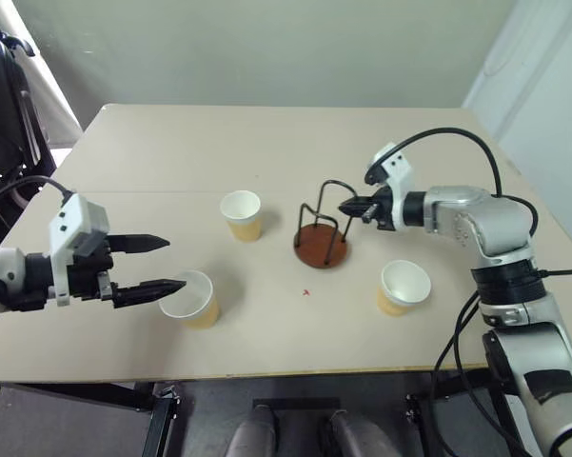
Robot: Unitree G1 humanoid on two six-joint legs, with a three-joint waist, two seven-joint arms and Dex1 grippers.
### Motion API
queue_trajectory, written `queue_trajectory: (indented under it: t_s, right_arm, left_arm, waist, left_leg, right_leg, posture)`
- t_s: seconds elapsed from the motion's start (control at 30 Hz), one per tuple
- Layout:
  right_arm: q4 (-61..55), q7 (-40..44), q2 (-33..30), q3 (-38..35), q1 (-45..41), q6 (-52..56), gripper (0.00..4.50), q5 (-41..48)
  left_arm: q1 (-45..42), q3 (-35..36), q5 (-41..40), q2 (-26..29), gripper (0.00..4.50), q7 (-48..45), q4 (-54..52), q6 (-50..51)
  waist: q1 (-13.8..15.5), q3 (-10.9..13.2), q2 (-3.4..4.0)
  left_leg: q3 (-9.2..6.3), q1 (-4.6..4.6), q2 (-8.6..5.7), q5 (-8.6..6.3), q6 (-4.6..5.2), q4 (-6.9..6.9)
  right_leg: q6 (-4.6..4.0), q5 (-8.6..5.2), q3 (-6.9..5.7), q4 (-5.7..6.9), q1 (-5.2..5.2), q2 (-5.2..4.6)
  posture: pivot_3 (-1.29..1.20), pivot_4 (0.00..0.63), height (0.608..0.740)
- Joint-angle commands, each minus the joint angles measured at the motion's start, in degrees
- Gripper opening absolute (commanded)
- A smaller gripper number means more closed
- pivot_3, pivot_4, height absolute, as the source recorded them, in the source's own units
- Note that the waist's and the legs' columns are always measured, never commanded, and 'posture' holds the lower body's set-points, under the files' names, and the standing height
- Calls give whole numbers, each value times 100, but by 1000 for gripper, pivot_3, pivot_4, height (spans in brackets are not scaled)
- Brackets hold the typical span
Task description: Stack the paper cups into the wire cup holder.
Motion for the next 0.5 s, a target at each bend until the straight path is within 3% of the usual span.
queue_trajectory:
  t_s: [0.03, 0.5]
  right_arm:
    - [-948, 636, -196, 386, 252, -188, 19, 271]
    - [-1279, 1144, -476, 956, 558, -775, 19, 68]
  left_arm:
    - [4, 248, -59, 76, 4500, 25, -140, 27]
    - [62, 359, -142, 55, 4500, -8, -280, 133]
  waist:
    - [5, -2, -4]
    - [1, -6, -11]
  left_leg:
    - [0, 0, 2, 1, -2, 0]
    - [4, 18, 8, 12, -17, 4]
  right_leg:
    - [-1, -1, -1, -1, 2, 1]
    - [-14, 9, -1, 2, 17, 4]
  posture:
    - [0, 150, 740]
    - [0, 150, 740]
